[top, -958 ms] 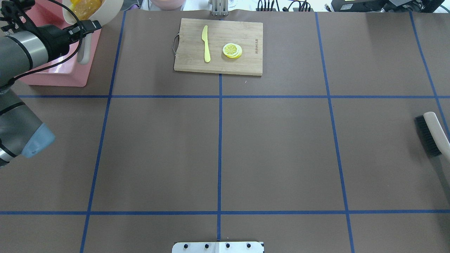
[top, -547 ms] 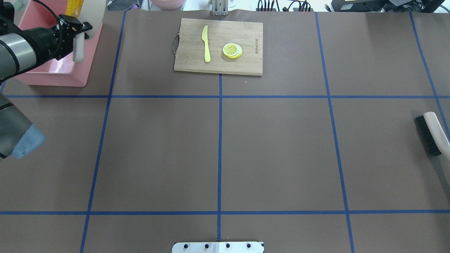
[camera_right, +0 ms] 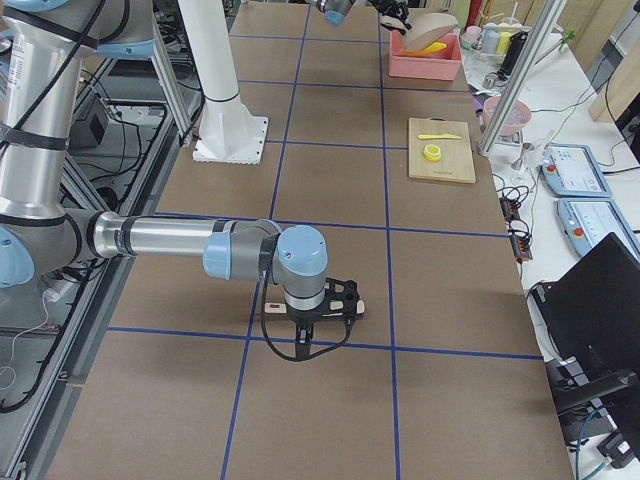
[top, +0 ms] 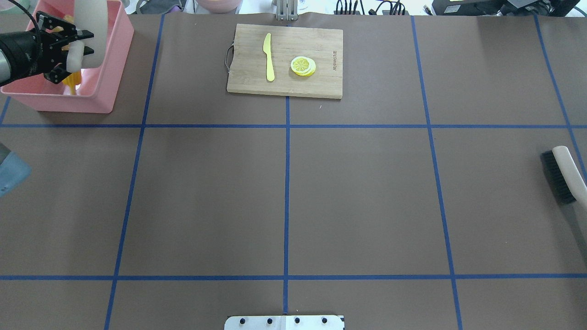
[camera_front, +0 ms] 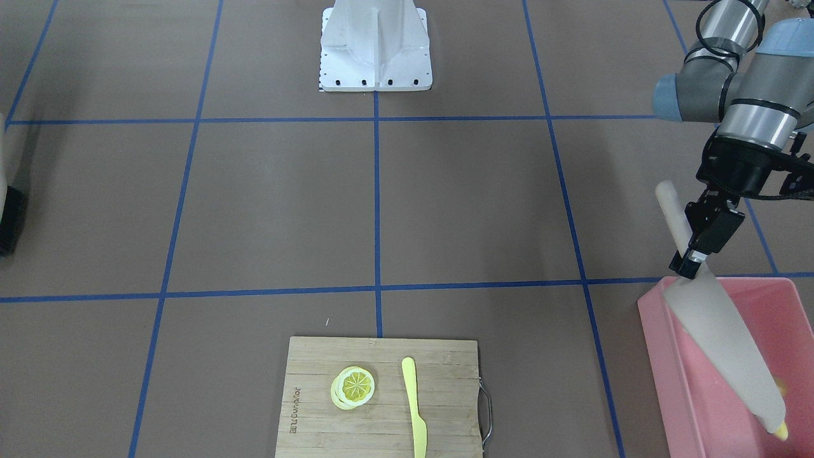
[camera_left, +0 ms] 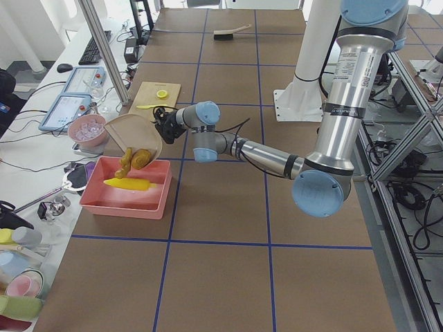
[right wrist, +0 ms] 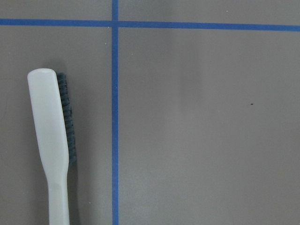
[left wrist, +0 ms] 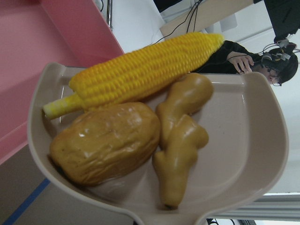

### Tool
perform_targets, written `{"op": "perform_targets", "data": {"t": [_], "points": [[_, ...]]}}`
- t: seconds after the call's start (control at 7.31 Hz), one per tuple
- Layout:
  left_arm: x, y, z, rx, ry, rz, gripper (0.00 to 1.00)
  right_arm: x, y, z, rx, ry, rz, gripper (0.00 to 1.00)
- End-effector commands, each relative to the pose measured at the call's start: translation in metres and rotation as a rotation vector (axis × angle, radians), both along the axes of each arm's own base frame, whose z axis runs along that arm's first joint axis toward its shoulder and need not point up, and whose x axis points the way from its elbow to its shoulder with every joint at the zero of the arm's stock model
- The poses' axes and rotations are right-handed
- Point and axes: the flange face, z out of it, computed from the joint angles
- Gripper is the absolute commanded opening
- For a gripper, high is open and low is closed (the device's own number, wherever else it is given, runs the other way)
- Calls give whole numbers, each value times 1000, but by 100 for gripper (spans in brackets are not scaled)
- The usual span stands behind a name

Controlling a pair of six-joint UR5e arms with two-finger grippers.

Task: Sweep and dump trash into bin
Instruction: 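Tilt the dustpan over the pink bin with the left gripper to dump items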

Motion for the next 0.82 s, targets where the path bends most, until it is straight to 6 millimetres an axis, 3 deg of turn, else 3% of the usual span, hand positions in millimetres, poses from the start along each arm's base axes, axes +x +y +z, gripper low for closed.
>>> {"op": "perform_targets", "data": {"t": [0.0,0.41,0.68], "points": [[-2,2,-2,-42,70,6,0,3,-1,-1,-4,-3,16,100],[-4,5,-14,-3,63,12,0,1,1,-1,-6,-26,22,100],[-3,11,-30,279,-204,64,0,1,2,6,-17,-30,23,100]]}}
